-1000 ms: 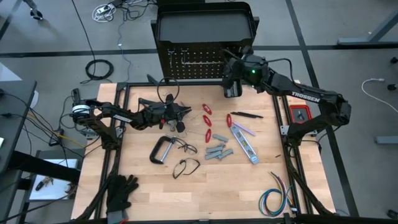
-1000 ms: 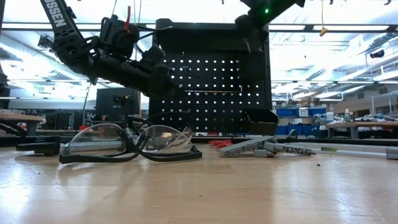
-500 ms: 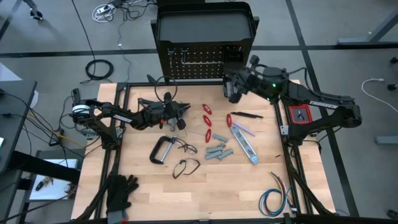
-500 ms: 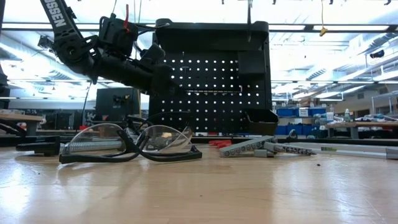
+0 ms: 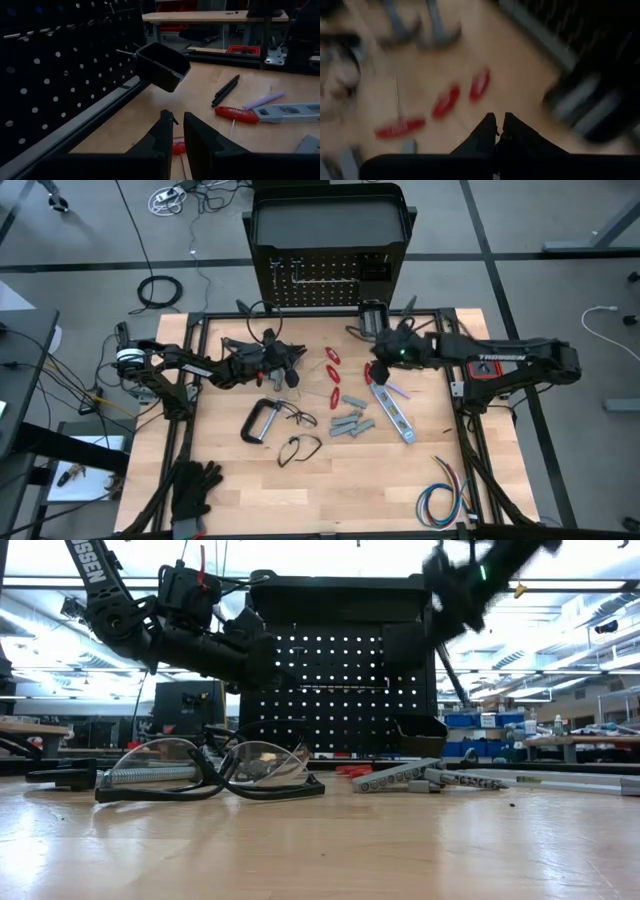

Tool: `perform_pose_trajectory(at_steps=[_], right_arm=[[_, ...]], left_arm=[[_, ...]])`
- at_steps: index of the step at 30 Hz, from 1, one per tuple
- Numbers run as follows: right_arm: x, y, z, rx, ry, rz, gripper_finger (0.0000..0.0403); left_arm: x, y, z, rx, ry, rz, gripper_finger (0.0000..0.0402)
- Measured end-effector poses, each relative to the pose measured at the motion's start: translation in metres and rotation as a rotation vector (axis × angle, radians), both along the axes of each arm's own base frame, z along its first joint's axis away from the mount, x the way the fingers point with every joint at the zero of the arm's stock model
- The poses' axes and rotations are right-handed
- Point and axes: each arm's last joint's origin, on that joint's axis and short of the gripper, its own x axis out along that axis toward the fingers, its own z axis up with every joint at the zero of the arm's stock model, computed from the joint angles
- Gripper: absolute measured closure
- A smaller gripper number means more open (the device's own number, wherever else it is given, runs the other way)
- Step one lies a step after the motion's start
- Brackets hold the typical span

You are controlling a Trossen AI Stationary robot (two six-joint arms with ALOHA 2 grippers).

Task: Hang tools onto peg board
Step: Put the black pen on the table, then put the screwdriver bits on the table

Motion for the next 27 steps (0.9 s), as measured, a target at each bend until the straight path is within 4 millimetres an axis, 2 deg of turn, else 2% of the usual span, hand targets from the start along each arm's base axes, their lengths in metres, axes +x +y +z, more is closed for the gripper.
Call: perform_pose_trajectory(at_steps=[3, 5, 8, 11, 16, 19, 22, 27], right_arm=[[-0.013, -0.008, -0.046, 0.166, 0.048, -0.047, 0.0370], [-0.022, -0.013, -0.068, 0.266, 0.058, -0.073, 0.0370], [-0.032, -0.018, -0.092, 0.343, 0.046, -0.127, 0.0366], [-0.036, -0.021, -0.108, 0.306, -0.015, -0.159, 0.0318], [-0.037, -0.022, -0.120, 0.231, -0.178, -0.162, 0.0208], [-0.039, -0.023, -0.123, 0.175, -0.256, -0.189, 0.0163], [-0.041, -0.024, -0.125, 0.110, -0.270, -0.208, 0.0138], [-0.041, -0.026, -0.121, -0.021, -0.270, -0.250, 0.0132]], left_arm=[[0.000, 0.000, 0.000, -0.002, 0.004, -0.001, 0.0356], [0.000, 0.000, -0.001, -0.005, 0.014, -0.001, 0.0356], [0.000, 0.000, -0.002, -0.006, 0.016, -0.001, 0.0356], [0.000, -0.001, -0.002, -0.009, 0.023, -0.011, 0.0356], [0.000, -0.003, -0.006, -0.028, 0.050, -0.036, 0.0355], [0.000, -0.003, -0.005, -0.025, 0.044, -0.037, 0.0355], [0.000, -0.003, -0.005, -0.004, 0.056, -0.040, 0.0354], [0.000, -0.002, -0.004, 0.071, 0.081, -0.049, 0.0355]])
